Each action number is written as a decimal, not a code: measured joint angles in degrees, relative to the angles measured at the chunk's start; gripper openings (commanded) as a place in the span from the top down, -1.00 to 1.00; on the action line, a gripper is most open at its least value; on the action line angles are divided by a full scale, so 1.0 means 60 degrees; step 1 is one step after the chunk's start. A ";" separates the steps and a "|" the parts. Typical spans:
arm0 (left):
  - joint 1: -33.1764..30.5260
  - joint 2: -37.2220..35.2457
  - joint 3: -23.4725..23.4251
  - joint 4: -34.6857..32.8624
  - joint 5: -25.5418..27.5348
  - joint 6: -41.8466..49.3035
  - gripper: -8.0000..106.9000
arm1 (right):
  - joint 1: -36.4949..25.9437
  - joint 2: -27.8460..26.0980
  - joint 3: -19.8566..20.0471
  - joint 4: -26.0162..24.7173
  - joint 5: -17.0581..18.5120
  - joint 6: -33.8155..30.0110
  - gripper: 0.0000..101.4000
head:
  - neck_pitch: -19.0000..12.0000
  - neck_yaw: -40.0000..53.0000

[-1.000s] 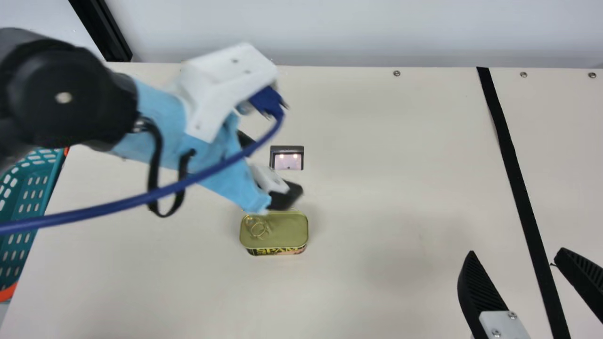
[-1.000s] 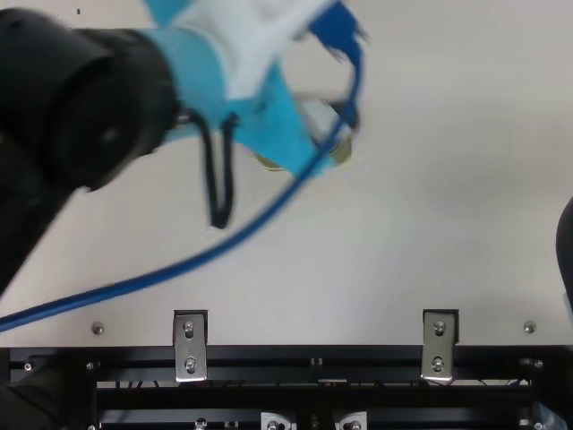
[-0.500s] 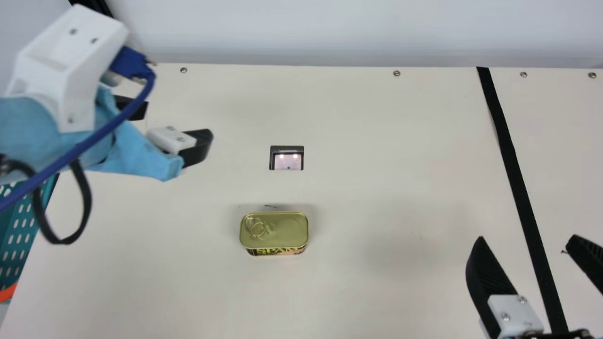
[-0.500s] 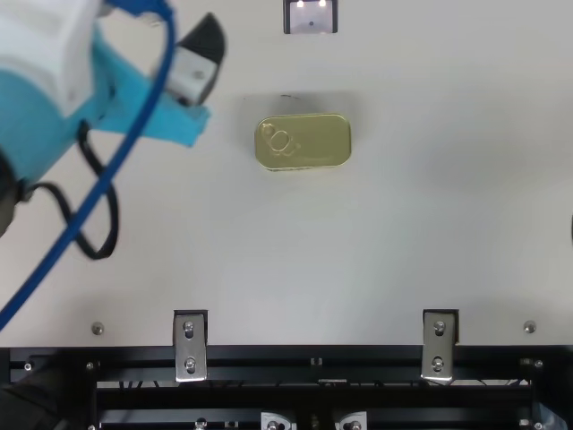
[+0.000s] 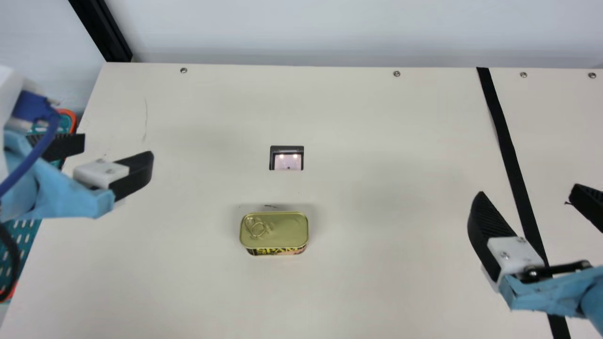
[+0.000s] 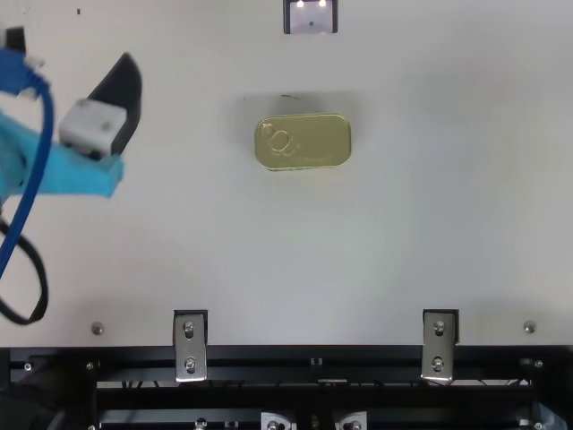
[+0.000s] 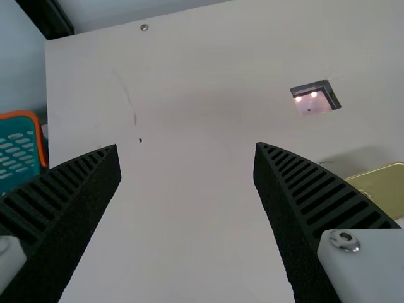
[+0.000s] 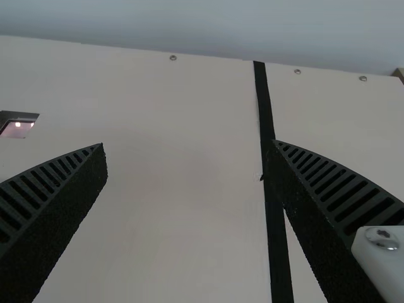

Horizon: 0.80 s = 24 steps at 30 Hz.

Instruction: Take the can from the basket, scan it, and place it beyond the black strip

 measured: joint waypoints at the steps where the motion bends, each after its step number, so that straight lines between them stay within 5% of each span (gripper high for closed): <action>1: 0.0145 -0.0119 0.0193 -0.0121 -0.0058 0.0110 -0.71 | -0.0019 0.0229 -0.0103 0.0174 0.0010 -0.0193 -1.00 | 0.0000 0.0000; 12: 0.1468 -0.1575 0.2116 -0.1013 -0.0569 0.1042 -0.71 | -0.1149 0.2480 -0.1250 0.3150 0.1068 -0.4267 -1.00 | 0.0000 0.0000; 18: 0.1758 -0.2295 0.3160 -0.1137 -0.1088 0.1250 -0.71 | -0.2694 0.3621 -0.1809 0.5278 0.2330 -0.7328 -1.00 | 0.0000 0.0000; 24: 0.1736 -0.2409 0.3325 -0.0941 -0.1350 0.1045 -0.71 | -0.4536 0.4940 -0.2096 0.7125 0.3765 -1.0564 -1.00 | 0.0000 0.0000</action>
